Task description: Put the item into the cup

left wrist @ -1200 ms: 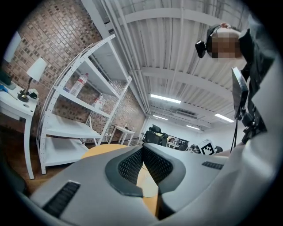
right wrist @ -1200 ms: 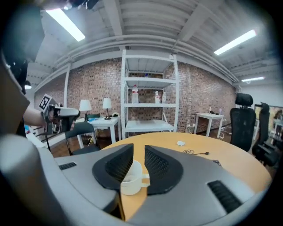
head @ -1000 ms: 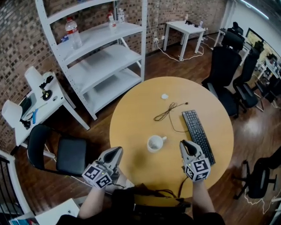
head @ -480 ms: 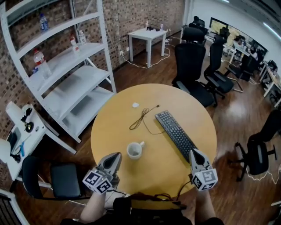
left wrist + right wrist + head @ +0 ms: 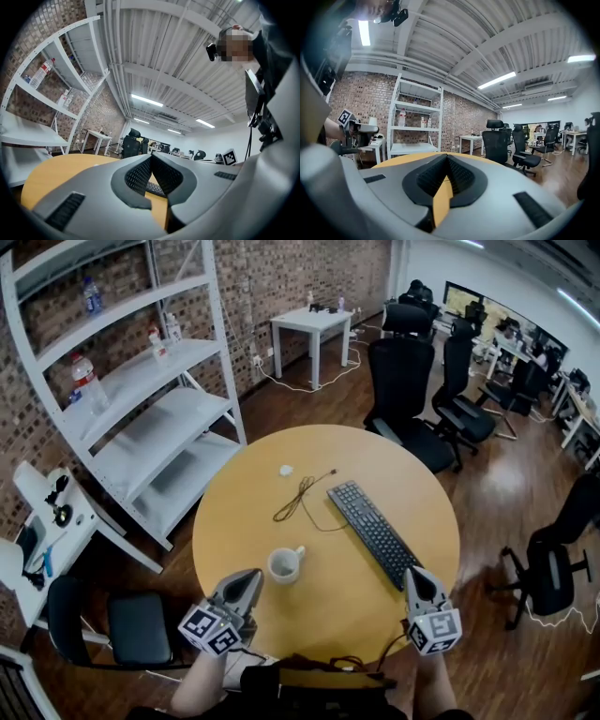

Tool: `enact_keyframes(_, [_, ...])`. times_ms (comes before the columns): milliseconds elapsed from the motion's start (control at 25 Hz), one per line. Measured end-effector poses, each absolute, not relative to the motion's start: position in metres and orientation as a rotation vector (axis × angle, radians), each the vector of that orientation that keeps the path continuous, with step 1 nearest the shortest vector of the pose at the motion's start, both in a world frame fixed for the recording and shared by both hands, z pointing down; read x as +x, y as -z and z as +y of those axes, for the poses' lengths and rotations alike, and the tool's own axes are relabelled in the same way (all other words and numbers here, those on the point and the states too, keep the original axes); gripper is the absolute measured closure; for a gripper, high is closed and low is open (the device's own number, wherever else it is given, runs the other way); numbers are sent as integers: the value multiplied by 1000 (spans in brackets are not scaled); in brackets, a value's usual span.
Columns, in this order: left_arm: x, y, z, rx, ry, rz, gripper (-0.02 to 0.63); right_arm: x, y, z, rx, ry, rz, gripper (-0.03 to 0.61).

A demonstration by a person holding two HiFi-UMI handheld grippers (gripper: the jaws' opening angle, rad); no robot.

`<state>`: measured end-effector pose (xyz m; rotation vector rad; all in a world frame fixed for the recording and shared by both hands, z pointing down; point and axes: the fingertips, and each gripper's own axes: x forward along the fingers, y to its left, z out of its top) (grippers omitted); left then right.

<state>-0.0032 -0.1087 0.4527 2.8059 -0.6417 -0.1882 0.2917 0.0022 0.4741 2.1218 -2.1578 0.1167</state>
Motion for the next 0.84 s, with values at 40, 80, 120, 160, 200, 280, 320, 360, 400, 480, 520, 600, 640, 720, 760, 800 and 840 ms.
enact_keyframes(40, [-5, -453, -108, 2806, 186, -653, 611, 290, -475, 1, 2115, -118, -2166, 571])
enact_keyframes(80, [-8, -452, -108, 2807, 186, -668, 611, 288, -475, 0, 2109, -119, -2174, 571])
enact_keyframes(120, [-11, -451, -108, 2806, 186, -681, 611, 287, -475, -1, 2102, -120, -2183, 571])
enact_keyframes(160, [-13, -452, -107, 2802, 187, -689, 611, 285, -474, -2, 2094, -121, -2194, 571])
enact_keyframes(200, [-14, -453, -106, 2796, 189, -694, 611, 284, -474, -4, 2085, -121, -2205, 571])
enact_keyframes(280, [-18, -456, -106, 2785, 191, -711, 611, 280, -476, -8, 2065, -121, -2223, 571])
enact_keyframes(320, [-21, -457, -107, 2780, 192, -722, 611, 278, -477, -10, 2057, -124, -2229, 571])
enact_keyframes(360, [-24, -458, -108, 2776, 192, -735, 611, 277, -479, -13, 2053, -130, -2233, 571])
enact_keyframes(400, [-26, -457, -109, 2776, 194, -751, 611, 276, -479, -14, 2052, -134, -2238, 571])
enact_keyframes(480, [-30, -457, -110, 2774, 198, -773, 611, 275, -479, -16, 2052, -138, -2246, 571])
enact_keyframes(520, [-31, -459, -110, 2768, 198, -774, 611, 275, -479, -17, 2051, -140, -2248, 571])
enact_keyframes(600, [-32, -460, -110, 2761, 199, -781, 611, 276, -479, -18, 2049, -142, -2250, 571])
enact_keyframes(640, [-32, -462, -111, 2757, 198, -780, 611, 277, -479, -19, 2048, -144, -2250, 571])
enact_keyframes(720, [-31, -463, -111, 2753, 194, -775, 611, 278, -479, -19, 2050, -147, -2248, 571])
enact_keyframes(760, [-30, -463, -112, 2755, 193, -776, 611, 278, -479, -20, 2051, -148, -2247, 571])
enact_keyframes(800, [-30, -462, -113, 2758, 193, -780, 611, 279, -480, -20, 2053, -149, -2246, 571])
enact_keyframes(840, [-29, -461, -113, 2762, 192, -785, 611, 279, -480, -20, 2055, -151, -2245, 571])
